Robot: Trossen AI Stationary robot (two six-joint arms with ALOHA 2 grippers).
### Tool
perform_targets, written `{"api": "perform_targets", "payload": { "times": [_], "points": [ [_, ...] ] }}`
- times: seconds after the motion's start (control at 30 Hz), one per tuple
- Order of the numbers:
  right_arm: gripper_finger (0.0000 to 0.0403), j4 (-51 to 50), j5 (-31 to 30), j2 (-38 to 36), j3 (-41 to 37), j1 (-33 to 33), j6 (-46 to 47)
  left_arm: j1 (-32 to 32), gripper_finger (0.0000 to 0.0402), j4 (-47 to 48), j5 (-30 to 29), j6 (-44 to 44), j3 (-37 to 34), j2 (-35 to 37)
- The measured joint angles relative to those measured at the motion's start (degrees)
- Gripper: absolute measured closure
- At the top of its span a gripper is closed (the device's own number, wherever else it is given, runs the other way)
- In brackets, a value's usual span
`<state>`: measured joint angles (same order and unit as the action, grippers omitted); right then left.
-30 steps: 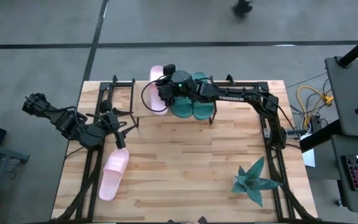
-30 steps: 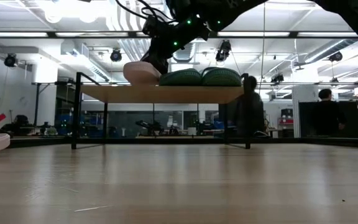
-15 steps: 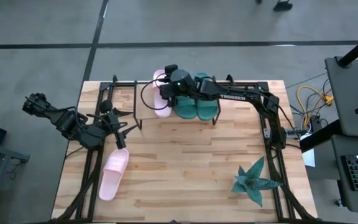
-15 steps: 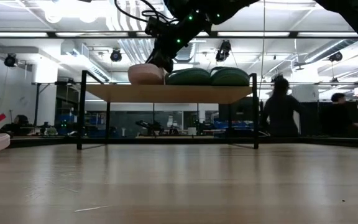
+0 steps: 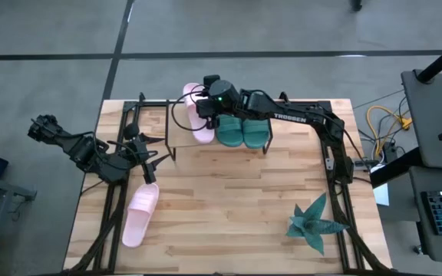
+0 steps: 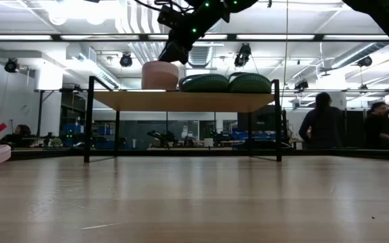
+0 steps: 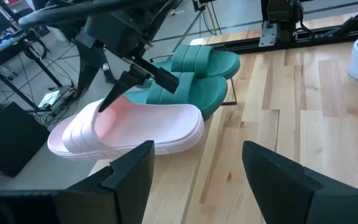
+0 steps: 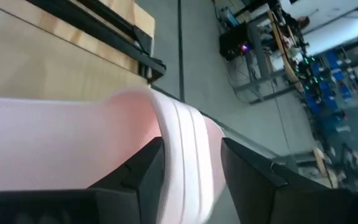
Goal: Pick and place slides into the shelf
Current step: Put the top pink slipper on the shelf
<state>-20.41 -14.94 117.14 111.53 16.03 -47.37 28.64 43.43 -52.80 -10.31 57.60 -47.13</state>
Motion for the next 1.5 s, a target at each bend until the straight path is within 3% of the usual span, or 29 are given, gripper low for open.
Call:
{"api": "perform_targets", "payload": {
  "times": [0.1, 0.37, 0.7, 1.07, 1.27, 1.5],
  "points": [
    [0.0252, -0.8, -2.9, 0.0, -0.2, 0.0, 0.2, 0.0, 0.0173, 0.0, 0.0, 0.0, 0.0, 0.0],
    [0.0241, -2.4, -3.2, 0.0, -0.4, 0.0, 5.6, 0.0, 0.0173, 0.0, 0.0, 0.0, 0.0, 0.0],
    [0.0243, -3.4, -3.3, 0.0, -0.6, -0.6, 5.6, 0.0, 0.0173, 0.1, 0.0, 0.0, 0.0, -0.8],
    [0.0265, -7.4, -3.5, 0.0, 1.2, -6.2, 4.3, 0.0, 0.0173, 1.2, 0.1, -0.6, -0.1, -0.8],
    [0.0275, -8.7, -12.8, 0.1, 1.5, -6.2, 1.3, 0.0, 0.0173, 1.2, 0.0, -1.5, -0.1, -0.4],
    [0.0275, -12.1, -16.9, 1.9, 1.5, -5.5, 0.2, 0.0, 0.0173, 1.2, 0.0, -1.4, -0.1, -0.5]
  ]
}}
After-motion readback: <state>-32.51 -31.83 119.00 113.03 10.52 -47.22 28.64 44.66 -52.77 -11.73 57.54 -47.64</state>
